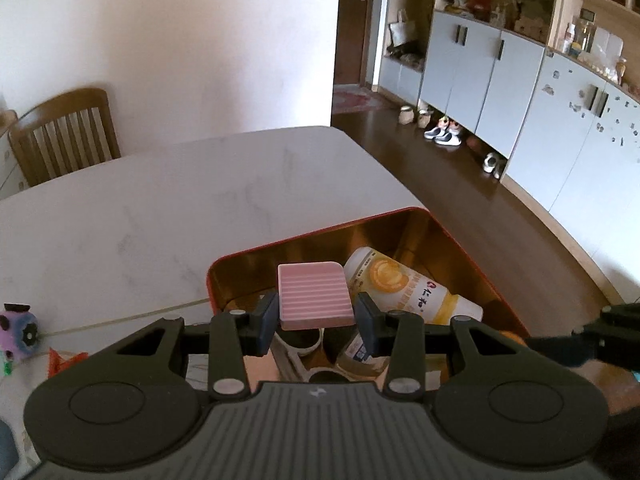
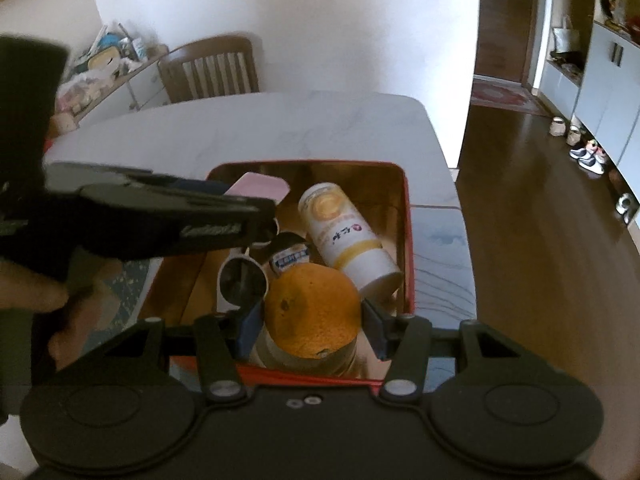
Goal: Organize rigid objects
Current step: 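Lower the pink pad with the left tool while the right tool lowers the orange, releasing both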
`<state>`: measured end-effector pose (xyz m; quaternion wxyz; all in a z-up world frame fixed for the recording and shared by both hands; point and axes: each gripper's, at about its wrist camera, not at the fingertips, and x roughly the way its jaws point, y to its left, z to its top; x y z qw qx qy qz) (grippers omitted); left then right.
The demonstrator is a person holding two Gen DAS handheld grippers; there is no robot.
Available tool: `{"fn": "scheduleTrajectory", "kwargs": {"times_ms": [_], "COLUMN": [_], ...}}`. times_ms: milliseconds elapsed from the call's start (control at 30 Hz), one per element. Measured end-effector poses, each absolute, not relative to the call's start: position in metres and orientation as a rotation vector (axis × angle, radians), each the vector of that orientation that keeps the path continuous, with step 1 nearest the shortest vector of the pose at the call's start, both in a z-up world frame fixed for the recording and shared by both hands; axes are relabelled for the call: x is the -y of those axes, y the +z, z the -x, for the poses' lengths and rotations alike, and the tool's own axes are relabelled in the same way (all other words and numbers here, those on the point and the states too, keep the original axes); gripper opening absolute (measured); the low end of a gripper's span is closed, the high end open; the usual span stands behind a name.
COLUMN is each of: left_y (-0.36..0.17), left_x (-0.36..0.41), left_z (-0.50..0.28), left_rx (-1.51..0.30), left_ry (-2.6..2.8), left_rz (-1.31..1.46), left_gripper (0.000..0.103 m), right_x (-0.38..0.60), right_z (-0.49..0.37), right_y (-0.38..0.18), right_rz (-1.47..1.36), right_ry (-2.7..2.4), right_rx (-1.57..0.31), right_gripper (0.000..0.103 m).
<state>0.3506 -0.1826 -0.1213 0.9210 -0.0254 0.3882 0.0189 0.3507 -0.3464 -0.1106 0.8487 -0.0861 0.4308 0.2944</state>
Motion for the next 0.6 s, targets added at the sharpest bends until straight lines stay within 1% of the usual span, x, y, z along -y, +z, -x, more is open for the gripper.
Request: {"fn": "scheduleTrajectory", "kwargs": {"times_ms": [300, 600], "left_y": [-0.136, -0.145], "left_x": [0.183, 0.183], "left_z": [-0.369, -0.379], "left_rx": [-0.85, -0.906], "left_ry": [0.05, 0.047], "left_rz": [0.057, 0.067], "left_gripper": [0.041, 0.041], "right_x": [0.34, 0.346], "right_z": [-0.35, -0.353], "right_y": [-0.119, -0.115], "right_rz": [0.262, 0.219], "right_ry": [0.647, 0.653], "right_rx": [-0.887, -0.897], "right_gripper": [0.053, 0.054]}}
